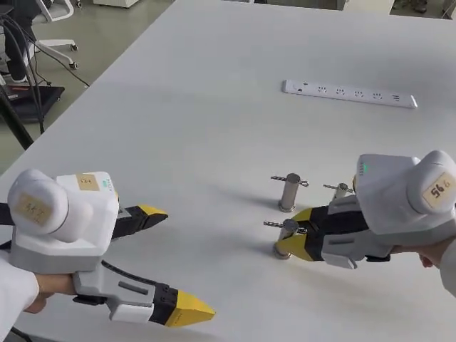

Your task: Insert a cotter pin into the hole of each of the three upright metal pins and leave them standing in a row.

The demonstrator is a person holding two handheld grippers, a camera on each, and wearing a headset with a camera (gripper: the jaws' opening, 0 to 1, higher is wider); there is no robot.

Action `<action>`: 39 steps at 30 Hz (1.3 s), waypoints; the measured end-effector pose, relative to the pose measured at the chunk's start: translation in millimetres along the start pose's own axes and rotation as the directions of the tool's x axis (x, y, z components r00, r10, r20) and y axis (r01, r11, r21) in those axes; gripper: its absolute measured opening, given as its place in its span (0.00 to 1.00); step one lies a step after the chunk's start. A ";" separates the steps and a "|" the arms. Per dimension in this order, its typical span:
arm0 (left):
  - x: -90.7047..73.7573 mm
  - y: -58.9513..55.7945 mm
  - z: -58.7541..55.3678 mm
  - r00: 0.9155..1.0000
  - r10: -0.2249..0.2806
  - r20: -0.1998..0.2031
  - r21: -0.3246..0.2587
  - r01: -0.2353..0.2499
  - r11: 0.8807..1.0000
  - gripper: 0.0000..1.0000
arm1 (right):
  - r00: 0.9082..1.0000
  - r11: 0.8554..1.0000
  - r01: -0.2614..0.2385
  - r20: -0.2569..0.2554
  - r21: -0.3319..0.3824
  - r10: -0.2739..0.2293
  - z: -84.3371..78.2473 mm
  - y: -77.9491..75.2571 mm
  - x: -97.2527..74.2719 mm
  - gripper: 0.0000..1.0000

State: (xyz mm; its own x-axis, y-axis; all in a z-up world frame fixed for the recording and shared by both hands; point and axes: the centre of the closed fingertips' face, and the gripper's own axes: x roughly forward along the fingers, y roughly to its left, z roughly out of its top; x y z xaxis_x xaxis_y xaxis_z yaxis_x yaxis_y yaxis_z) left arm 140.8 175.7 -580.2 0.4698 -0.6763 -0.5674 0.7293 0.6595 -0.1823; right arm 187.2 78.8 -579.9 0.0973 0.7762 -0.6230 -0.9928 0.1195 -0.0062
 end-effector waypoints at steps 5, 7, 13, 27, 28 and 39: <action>2.7 -2.9 4.4 1.000 -0.013 0.003 -0.016 0.013 1.000 0.98 | 1.000 1.000 0.002 -0.009 -0.018 -0.002 -6.5 0.2 -7.6 0.08; 4.0 -4.1 5.4 1.000 -0.015 0.000 -0.007 0.015 1.000 0.98 | 1.000 1.000 0.009 -0.002 -0.016 -0.009 -8.7 -0.2 -13.8 0.08; 7.3 -9.8 10.4 1.000 -0.027 0.005 0.002 0.027 1.000 0.99 | 0.999 0.999 0.044 0.003 0.012 -0.044 -18.9 -9.2 -35.7 0.08; 12.0 -20.5 16.8 0.999 -0.047 0.004 -0.003 0.047 0.999 0.99 | 0.987 0.987 0.156 -0.044 0.033 -0.155 -59.5 -62.2 -92.1 0.08; 11.8 -20.4 14.6 0.999 -0.044 -0.012 0.004 0.045 0.999 0.99 | 0.986 0.987 0.160 -0.045 0.033 -0.158 -60.3 -64.1 -92.8 0.08; 9.5 -19.4 15.4 0.999 -0.038 -0.024 0.009 0.039 0.999 0.99 | 0.989 0.986 0.147 -0.021 0.072 -0.146 -65.9 -75.8 -90.2 0.08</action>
State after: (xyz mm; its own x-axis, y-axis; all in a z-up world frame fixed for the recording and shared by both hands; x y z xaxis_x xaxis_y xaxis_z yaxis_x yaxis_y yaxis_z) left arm 138.8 151.4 -569.7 0.4294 -0.6929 -0.5792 0.7514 0.6299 -0.1965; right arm 249.1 -41.0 -574.8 0.2397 0.7371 -0.6318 -0.9600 0.2768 -0.0413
